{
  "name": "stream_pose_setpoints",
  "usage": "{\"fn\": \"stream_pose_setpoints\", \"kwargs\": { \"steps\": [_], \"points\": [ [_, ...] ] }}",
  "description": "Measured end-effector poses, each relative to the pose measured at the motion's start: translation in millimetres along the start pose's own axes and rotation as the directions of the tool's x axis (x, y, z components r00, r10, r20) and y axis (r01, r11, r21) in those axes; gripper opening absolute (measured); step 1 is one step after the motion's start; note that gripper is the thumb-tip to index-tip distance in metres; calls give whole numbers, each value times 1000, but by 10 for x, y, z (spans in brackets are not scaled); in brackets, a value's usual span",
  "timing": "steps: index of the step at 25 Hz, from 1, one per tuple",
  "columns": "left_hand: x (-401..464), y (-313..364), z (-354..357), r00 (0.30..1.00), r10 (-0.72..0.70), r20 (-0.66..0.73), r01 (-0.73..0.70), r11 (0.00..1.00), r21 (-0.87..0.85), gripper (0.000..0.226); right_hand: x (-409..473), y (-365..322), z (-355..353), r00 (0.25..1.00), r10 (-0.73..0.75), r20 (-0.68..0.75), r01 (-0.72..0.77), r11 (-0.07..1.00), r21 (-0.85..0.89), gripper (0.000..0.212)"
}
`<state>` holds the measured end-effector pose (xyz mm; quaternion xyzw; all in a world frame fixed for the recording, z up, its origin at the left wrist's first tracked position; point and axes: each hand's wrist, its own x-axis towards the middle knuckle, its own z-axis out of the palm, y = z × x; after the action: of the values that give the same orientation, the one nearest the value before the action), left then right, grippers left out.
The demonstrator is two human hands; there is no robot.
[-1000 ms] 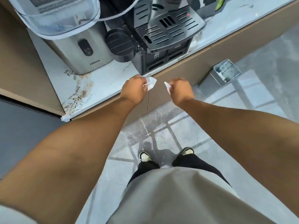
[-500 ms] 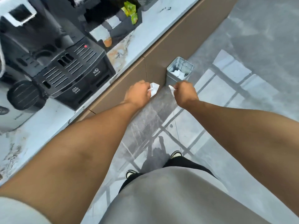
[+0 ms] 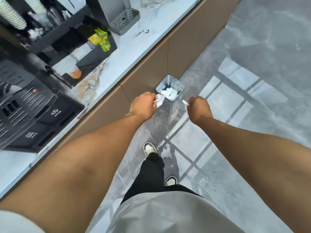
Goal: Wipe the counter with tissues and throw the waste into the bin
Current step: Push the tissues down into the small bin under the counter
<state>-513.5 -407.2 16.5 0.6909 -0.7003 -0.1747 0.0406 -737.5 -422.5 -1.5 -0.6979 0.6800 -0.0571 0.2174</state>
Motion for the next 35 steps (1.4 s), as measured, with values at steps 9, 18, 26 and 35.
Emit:
{"fn": "stream_pose_setpoints", "kwargs": {
  "steps": [9,18,26,35],
  "points": [
    [1527,203,537,992,-116,47,121,984,-129,18,1503,513,-80,999,44,31,-44,999,3,18],
    [2674,220,657,888,-434,152,460,838,-295,22,2807,337,17,963,-36,267,66,992,-104,15],
    [3165,267,775,718,-661,219,665,560,-494,17,3798,275,118,896,-97,434,160,981,-112,22],
    [4005,229,1776,397,-893,211,782,209,-587,13,4929,504,1061,714,-249,654,362,931,-42,17]
  ]
}}
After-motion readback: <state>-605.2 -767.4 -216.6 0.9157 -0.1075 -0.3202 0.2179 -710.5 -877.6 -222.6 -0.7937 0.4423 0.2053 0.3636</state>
